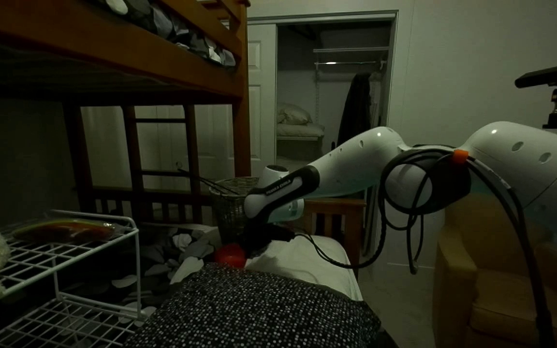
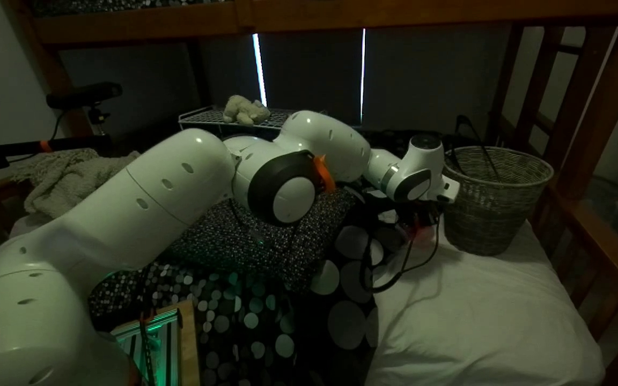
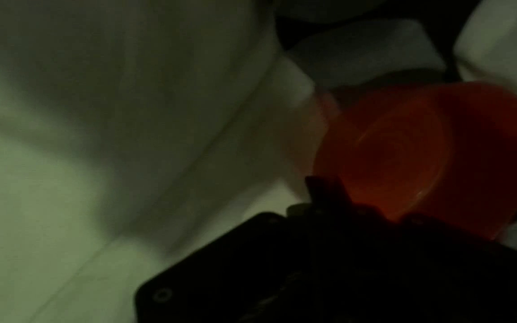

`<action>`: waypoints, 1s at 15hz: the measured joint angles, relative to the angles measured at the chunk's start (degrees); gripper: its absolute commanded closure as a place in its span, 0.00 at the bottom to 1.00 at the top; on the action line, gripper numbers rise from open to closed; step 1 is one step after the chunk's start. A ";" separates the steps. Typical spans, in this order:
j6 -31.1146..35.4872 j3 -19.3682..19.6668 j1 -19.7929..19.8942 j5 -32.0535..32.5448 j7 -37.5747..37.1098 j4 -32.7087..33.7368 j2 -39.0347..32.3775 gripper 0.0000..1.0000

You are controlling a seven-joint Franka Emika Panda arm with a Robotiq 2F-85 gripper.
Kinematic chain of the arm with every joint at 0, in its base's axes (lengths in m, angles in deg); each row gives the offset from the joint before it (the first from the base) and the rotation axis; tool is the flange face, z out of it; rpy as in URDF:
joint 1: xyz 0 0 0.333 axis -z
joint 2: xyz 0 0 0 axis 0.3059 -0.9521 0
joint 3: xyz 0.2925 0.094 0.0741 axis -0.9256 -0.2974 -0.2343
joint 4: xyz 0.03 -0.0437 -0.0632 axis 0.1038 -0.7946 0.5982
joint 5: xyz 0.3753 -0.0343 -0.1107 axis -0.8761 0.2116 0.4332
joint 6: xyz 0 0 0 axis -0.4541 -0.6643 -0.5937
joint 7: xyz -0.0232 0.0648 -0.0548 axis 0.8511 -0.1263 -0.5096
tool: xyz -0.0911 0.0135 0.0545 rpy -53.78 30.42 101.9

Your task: Put the bowl on the bottom rack on the left

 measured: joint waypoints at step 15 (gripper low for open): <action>-27.16 0.55 -2.73 9.22 -4.76 -29.43 39.88 0.99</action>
